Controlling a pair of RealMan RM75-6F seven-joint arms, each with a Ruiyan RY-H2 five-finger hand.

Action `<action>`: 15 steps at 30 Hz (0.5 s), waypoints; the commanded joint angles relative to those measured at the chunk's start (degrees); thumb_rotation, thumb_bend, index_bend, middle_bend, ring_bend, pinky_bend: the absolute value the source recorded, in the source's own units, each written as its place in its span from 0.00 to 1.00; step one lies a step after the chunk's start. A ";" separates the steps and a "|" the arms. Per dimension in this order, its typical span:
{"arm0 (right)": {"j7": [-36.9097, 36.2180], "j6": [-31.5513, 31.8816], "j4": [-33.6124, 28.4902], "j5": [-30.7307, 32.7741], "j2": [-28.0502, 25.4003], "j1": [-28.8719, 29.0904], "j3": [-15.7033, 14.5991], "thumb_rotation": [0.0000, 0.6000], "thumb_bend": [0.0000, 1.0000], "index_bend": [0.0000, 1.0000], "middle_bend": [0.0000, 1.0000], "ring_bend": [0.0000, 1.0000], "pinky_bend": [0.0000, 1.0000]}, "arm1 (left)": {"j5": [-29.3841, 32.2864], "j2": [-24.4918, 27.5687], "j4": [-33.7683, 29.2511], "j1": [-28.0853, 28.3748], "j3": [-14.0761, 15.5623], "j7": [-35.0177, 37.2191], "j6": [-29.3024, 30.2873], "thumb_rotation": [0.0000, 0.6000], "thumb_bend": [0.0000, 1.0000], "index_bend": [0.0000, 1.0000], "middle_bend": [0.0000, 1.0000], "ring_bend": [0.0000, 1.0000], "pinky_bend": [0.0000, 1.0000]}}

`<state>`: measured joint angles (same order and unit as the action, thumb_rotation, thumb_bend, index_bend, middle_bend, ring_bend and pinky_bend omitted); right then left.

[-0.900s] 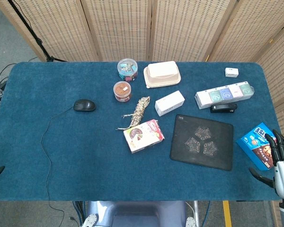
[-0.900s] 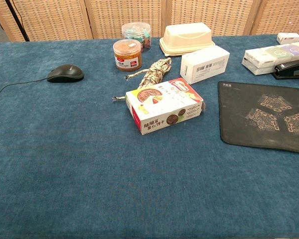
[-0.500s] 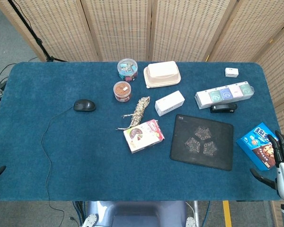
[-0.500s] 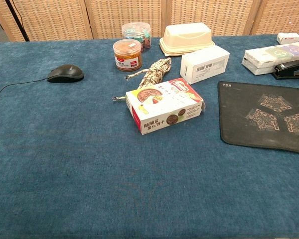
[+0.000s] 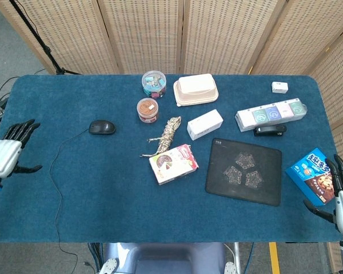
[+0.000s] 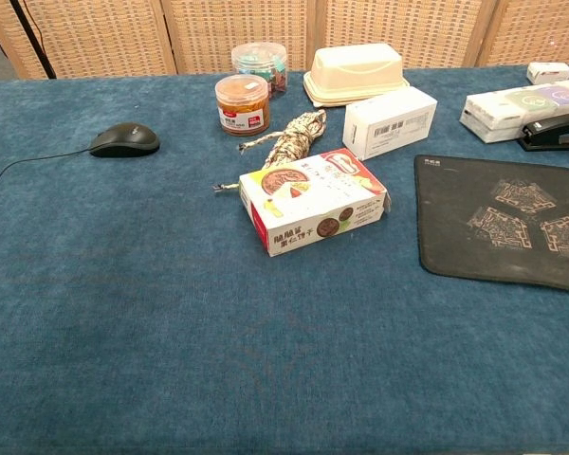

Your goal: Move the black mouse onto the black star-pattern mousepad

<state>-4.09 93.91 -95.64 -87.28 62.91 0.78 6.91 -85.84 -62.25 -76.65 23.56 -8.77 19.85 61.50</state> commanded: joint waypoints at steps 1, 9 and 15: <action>-0.95 -1.17 0.60 1.62 0.01 0.36 0.62 1.00 0.00 0.00 0.00 0.00 0.00 | -1.39 -5.74 9.49 7.66 -1.43 6.69 -5.89 1.00 0.08 0.00 0.00 0.00 0.00; -1.74 -3.72 1.96 6.76 0.15 0.89 2.41 1.00 0.00 0.00 0.00 0.00 0.00 | 0.71 -13.47 20.04 17.26 -1.16 8.71 -18.34 1.00 0.08 0.00 0.00 0.00 0.00; -1.68 -6.11 3.14 9.35 0.54 1.50 2.95 1.00 0.00 0.00 0.00 0.00 0.00 | 3.14 -19.93 29.17 22.18 -1.57 10.16 -24.37 1.00 0.08 0.00 0.00 0.00 0.00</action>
<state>-5.80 88.05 -92.71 -78.17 63.34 2.14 9.73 -84.17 -78.72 -51.77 42.67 -10.08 28.85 40.57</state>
